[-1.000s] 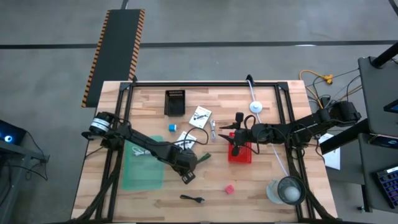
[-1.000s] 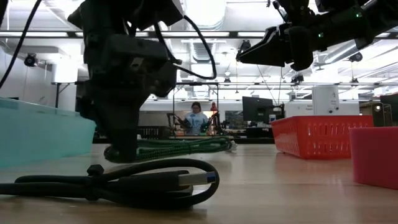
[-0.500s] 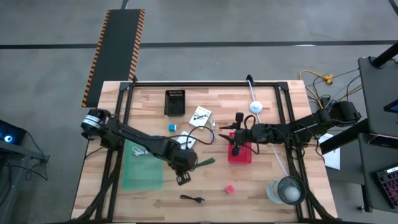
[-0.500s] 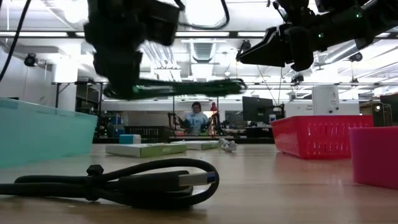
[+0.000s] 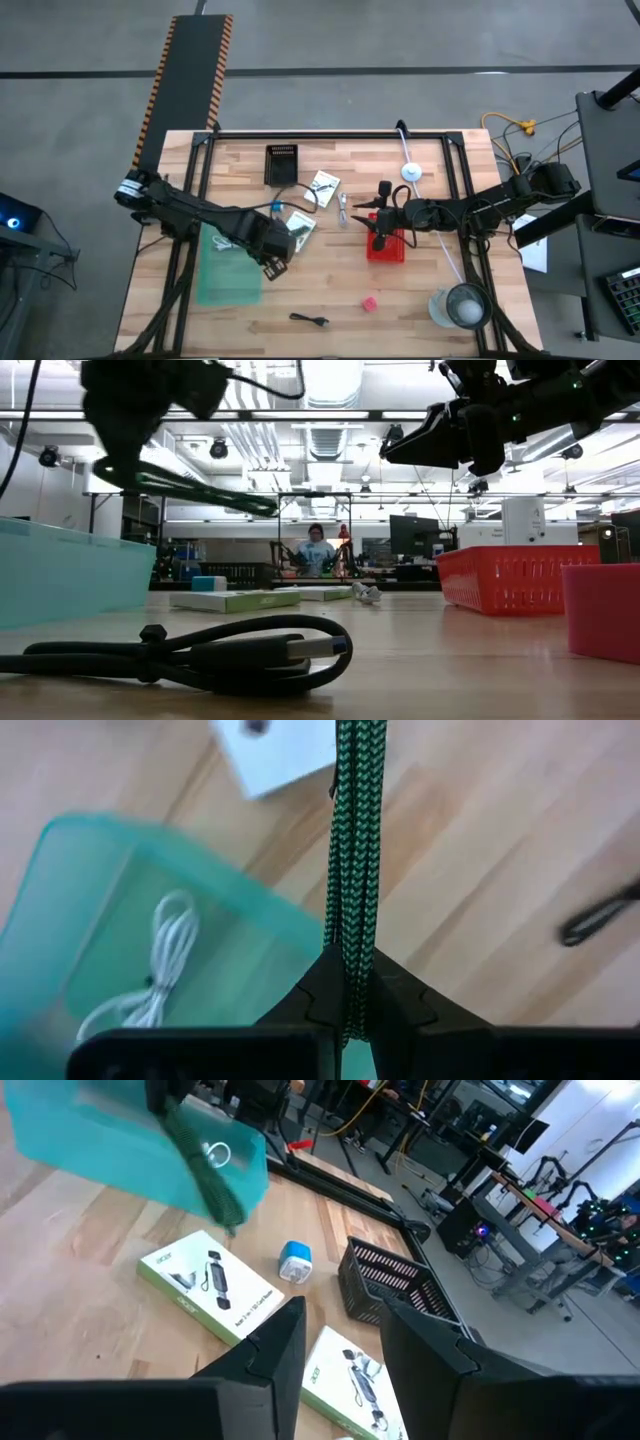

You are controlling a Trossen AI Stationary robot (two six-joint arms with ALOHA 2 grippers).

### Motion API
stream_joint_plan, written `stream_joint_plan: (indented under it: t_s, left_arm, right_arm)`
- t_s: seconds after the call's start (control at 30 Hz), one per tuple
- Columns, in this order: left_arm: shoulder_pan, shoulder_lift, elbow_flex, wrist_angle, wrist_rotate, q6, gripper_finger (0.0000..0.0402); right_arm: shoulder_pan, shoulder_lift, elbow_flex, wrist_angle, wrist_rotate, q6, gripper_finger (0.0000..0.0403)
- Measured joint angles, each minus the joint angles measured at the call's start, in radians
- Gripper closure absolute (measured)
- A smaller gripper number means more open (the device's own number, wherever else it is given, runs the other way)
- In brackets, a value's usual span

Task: Pick and place items into bin
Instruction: Put the green USB cable into the light blue bin

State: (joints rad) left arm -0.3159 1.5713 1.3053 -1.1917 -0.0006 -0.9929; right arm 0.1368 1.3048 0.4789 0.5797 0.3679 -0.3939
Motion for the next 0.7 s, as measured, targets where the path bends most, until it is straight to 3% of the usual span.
stream_joint_plan:
  t_s: [0.27,0.57,0.7]
  left_arm:
    - [-0.052,-0.051,-0.001,-0.122,0.031,-0.073,0.0395]
    - [-0.173,-0.096,-0.003,-0.260,0.070,0.085,0.0395]
    - [-0.206,-0.107,-0.003,-0.322,0.065,0.085,0.0395]
  right_arm:
    - [0.000,0.000,0.000,0.001,0.000,-0.003,0.0285]
    - [0.000,0.000,0.000,0.001,0.000,-0.003,0.0290]
    - [0.000,0.000,0.000,0.001,0.000,-0.003,0.0290]
